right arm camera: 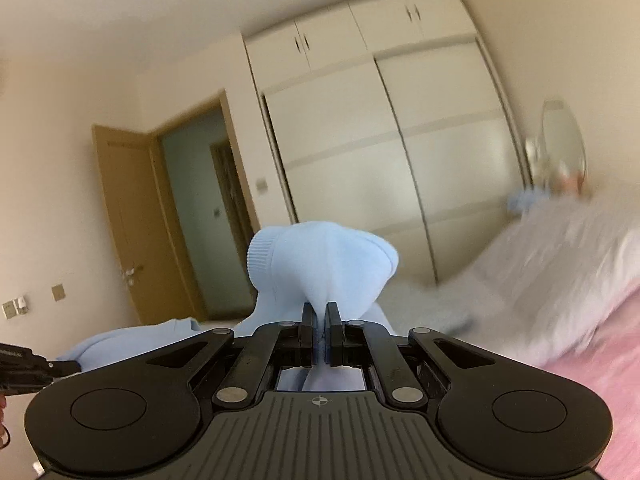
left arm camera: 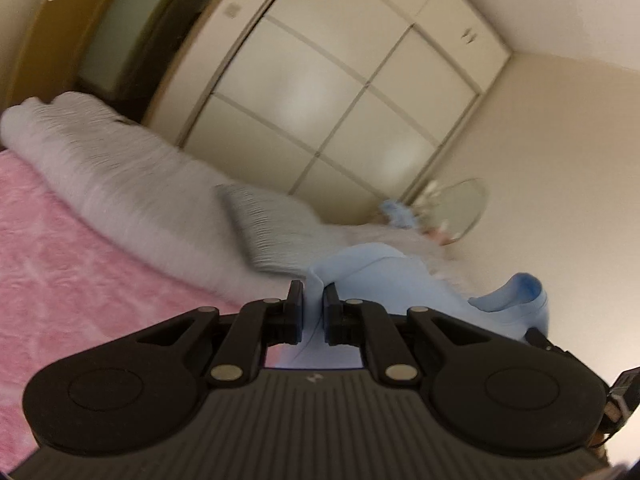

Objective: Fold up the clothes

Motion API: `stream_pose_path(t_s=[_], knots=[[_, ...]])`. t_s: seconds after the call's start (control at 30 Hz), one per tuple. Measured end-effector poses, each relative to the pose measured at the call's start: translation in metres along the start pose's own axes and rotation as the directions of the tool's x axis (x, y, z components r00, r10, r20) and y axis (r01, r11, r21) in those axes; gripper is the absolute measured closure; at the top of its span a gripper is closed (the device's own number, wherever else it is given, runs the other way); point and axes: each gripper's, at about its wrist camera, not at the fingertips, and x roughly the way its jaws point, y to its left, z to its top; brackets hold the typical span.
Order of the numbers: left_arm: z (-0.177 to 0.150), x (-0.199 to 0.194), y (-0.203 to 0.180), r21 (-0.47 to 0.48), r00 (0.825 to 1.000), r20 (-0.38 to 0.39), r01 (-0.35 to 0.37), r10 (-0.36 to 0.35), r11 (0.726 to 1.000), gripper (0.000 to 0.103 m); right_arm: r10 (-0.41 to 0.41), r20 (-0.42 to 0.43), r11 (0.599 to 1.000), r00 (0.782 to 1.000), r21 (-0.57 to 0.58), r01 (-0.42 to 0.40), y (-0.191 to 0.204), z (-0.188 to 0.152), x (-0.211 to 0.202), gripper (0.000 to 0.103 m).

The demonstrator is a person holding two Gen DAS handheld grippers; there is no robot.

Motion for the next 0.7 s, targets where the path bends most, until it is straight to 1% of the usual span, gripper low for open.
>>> stream_pose_path(t_s=[0.1, 0.17, 0.23, 0.27, 0.3, 0.33, 0.37, 0.4, 0.43, 0.47, 0.5, 0.53, 0.57, 0.6, 0.67, 0.7], knots=[[0.004, -0.020, -0.021, 0.007, 0.998, 0.029, 0.047, -0.047, 0.999, 0.096, 0.004, 0.078, 0.997, 0.997, -0.081, 0.002, 0.008, 0.027, -0.038, 0.101], [0.010, -0.031, -0.033, -0.011, 0.995, 0.056, 0.089, -0.089, 0.996, 0.096, 0.010, 0.128, 0.992, 0.992, -0.130, 0.007, 0.009, 0.045, -0.061, 0.101], [0.017, -0.040, -0.039, -0.036, 0.989, 0.088, 0.121, -0.118, 0.992, 0.096, 0.028, 0.151, 0.991, 0.988, -0.133, -0.008, 0.006, 0.067, -0.073, 0.101], [0.023, -0.038, -0.042, -0.048, 0.986, 0.102, 0.136, -0.130, 0.990, 0.096, 0.035, 0.161, 0.991, 0.986, -0.134, -0.013, 0.006, 0.076, -0.077, 0.101], [0.029, -0.035, -0.045, -0.060, 0.983, 0.116, 0.150, -0.142, 0.987, 0.096, 0.048, 0.159, 0.990, 0.986, -0.140, -0.026, 0.004, 0.085, -0.079, 0.101], [0.035, -0.029, -0.047, -0.065, 0.983, 0.120, 0.149, -0.140, 0.987, 0.096, 0.040, 0.149, 0.988, 0.988, -0.152, -0.017, 0.005, 0.090, -0.075, 0.101], [0.040, -0.013, -0.051, -0.069, 0.987, 0.104, 0.133, -0.125, 0.989, 0.096, 0.031, 0.135, 0.987, 0.990, -0.163, -0.009, 0.005, 0.095, -0.071, 0.101], [0.044, 0.004, -0.054, -0.073, 0.990, 0.088, 0.115, -0.109, 0.991, 0.095, 0.005, 0.077, 0.987, 0.997, -0.160, 0.007, 0.002, 0.095, -0.057, 0.100], [0.046, 0.025, -0.052, -0.086, 0.996, 0.054, 0.073, -0.068, 0.994, 0.094, -0.022, 0.015, 0.988, 1.000, -0.155, 0.024, -0.001, 0.094, -0.043, 0.099], [0.047, 0.047, -0.050, -0.098, 0.999, 0.019, 0.028, -0.027, 0.995, 0.090, -0.061, -0.080, 0.992, 0.995, -0.119, 0.051, -0.011, 0.089, -0.024, 0.089], [0.041, 0.066, -0.043, -0.114, 0.999, -0.021, -0.039, 0.037, 0.993, 0.086, -0.096, -0.175, 0.993, 0.980, -0.085, 0.082, -0.020, 0.085, -0.006, 0.069], [0.035, 0.085, -0.036, -0.129, 0.993, -0.064, -0.109, 0.101, 0.986, 0.086, -0.126, -0.264, 0.992, 0.956, -0.054, 0.116, -0.030, 0.080, 0.011, 0.062], [0.029, 0.104, -0.029, -0.140, 0.981, -0.106, -0.178, 0.164, 0.974, 0.086, -0.152, -0.279, 0.988, 0.948, -0.025, 0.151, -0.040, 0.073, 0.015, 0.058], [0.022, 0.123, -0.022, -0.148, 0.963, -0.150, -0.247, 0.225, 0.958, 0.085, -0.162, -0.290, 0.986, 0.943, -0.007, 0.167, -0.048, 0.065, 0.012, 0.057], [0.000, 0.130, -0.010, -0.155, 0.940, -0.207, -0.305, 0.271, 0.940, 0.085, -0.170, -0.312, 0.982, 0.935, 0.020, 0.185, -0.065, 0.051, 0.002, 0.056], [-0.016, 0.127, -0.005, -0.139, 0.924, -0.236, -0.338, 0.300, 0.931, 0.083, -0.169, -0.336, 0.982, 0.927, 0.027, 0.189, -0.074, 0.040, -0.007, 0.055]])
